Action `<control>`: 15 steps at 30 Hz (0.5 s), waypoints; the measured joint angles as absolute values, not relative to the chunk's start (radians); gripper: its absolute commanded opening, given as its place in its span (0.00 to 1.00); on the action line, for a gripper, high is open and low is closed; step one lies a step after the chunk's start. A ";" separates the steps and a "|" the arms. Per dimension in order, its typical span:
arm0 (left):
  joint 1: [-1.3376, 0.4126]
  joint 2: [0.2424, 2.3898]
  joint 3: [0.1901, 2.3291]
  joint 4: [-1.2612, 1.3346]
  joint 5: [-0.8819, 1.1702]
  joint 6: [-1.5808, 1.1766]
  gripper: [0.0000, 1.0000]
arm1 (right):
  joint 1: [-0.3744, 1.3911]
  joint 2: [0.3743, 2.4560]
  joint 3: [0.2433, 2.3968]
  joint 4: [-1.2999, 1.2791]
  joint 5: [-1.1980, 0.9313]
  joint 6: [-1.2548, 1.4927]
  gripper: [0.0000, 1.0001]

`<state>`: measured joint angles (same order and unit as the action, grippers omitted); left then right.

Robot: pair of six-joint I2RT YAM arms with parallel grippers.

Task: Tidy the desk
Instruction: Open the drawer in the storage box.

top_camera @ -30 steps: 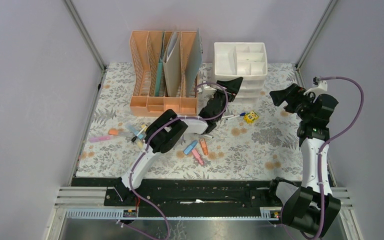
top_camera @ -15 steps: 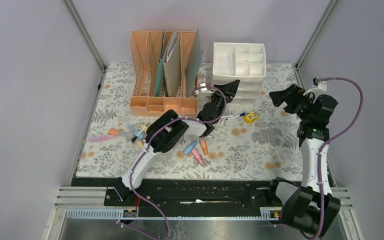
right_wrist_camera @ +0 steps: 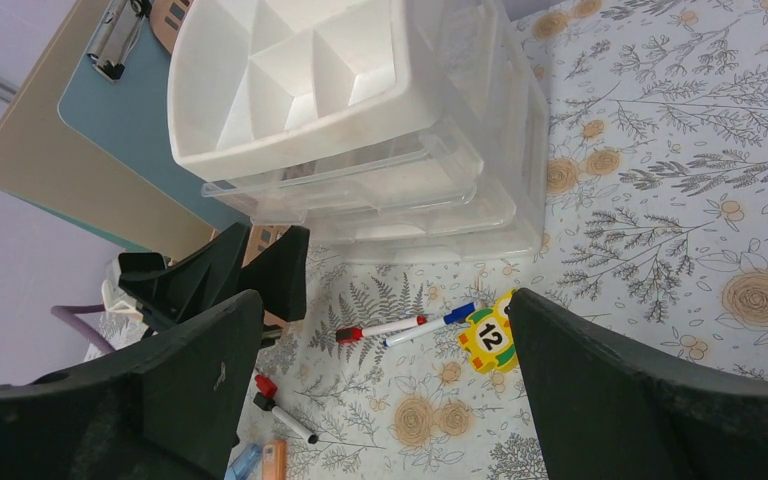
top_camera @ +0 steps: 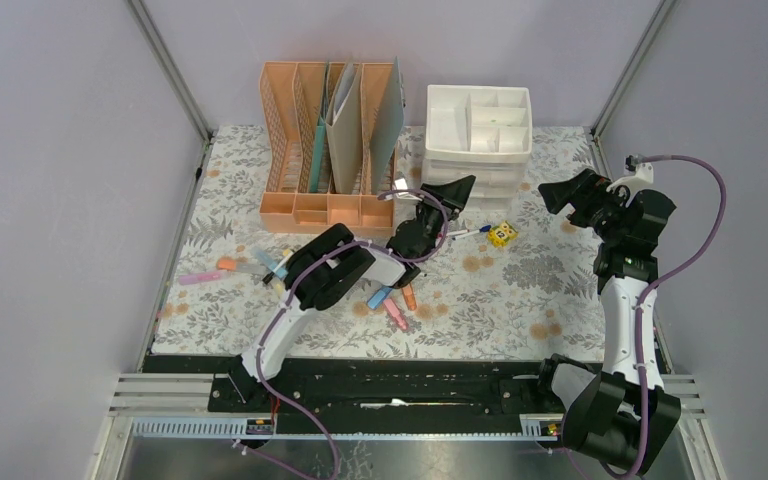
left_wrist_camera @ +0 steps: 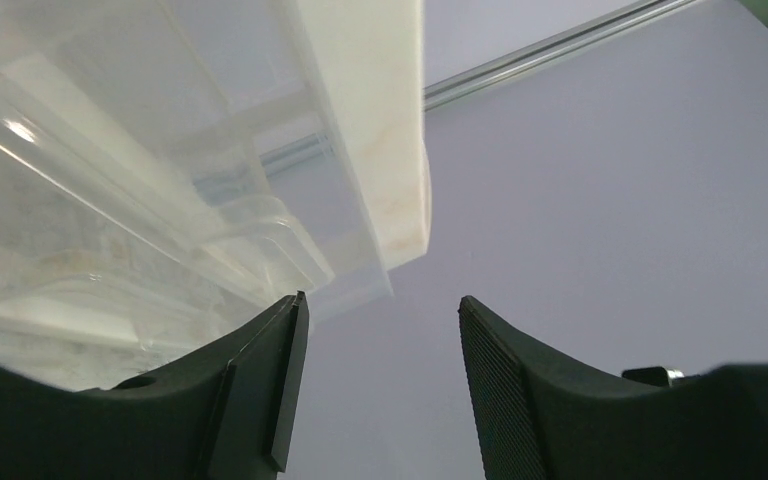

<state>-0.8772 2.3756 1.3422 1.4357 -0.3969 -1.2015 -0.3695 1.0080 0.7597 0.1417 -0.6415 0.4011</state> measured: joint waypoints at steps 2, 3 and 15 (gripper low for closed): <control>-0.885 2.352 1.313 1.441 -0.396 -1.199 0.61 | -0.369 1.009 0.759 0.142 -0.641 0.401 1.00; -0.888 2.343 1.304 1.443 -0.394 -1.196 0.62 | -0.369 1.010 0.759 0.142 -0.641 0.401 1.00; -0.892 2.317 1.280 1.453 -0.402 -1.213 0.78 | -0.371 1.013 0.758 0.142 -0.641 0.401 1.00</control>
<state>-0.8917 2.3169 1.2800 1.4528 -0.4015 -1.2125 -0.3714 1.0126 0.7578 0.1421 -0.6415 0.4007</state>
